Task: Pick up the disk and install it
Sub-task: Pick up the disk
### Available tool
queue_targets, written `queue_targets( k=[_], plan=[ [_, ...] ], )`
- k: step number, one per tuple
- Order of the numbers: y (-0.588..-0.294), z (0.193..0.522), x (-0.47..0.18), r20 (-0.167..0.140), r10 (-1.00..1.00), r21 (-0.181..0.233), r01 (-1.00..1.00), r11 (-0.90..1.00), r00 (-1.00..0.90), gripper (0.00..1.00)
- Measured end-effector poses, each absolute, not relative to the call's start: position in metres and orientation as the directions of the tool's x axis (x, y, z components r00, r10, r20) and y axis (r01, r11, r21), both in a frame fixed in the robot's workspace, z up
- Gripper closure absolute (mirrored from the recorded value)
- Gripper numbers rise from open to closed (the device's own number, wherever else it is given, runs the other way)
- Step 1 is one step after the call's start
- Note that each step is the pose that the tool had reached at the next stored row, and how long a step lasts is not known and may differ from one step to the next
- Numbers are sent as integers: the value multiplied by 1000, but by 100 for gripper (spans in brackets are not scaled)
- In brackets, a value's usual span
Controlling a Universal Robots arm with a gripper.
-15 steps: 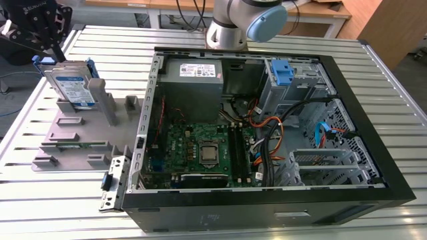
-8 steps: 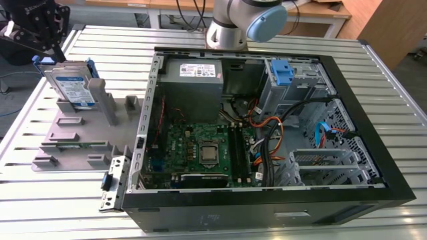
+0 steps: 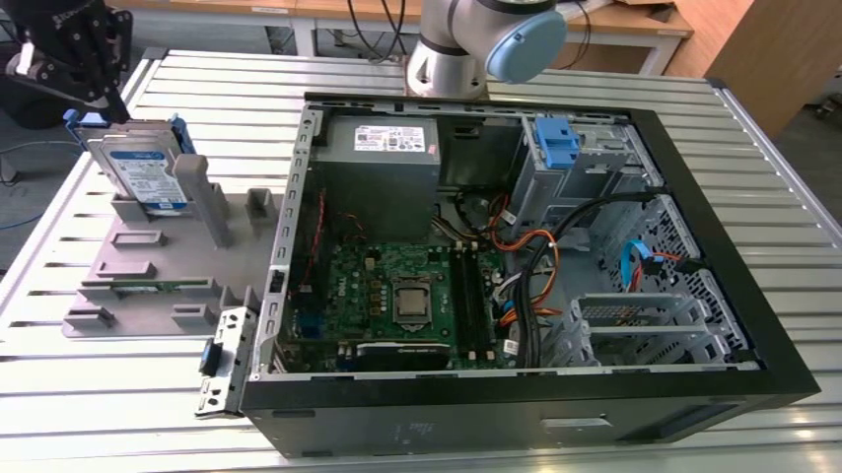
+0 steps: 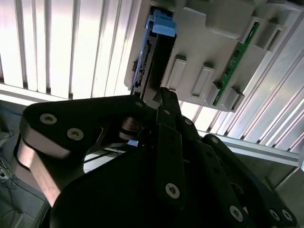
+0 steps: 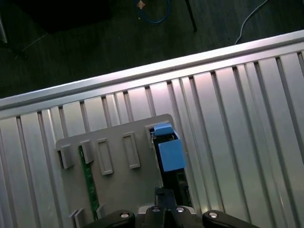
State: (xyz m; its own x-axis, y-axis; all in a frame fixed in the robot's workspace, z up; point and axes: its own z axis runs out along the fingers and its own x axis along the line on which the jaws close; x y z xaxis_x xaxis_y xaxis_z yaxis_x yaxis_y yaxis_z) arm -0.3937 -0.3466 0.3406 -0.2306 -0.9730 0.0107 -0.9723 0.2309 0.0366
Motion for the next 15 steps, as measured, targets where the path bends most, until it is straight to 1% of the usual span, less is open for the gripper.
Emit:
queue_targets(
  k=[10, 15],
  plan=[
    [-347, 340, -394, 10, -996, 37, -995, 92, -92, 89],
    [-347, 340, -394, -6, -999, 36, -998, 46, -46, 89]
  ],
)
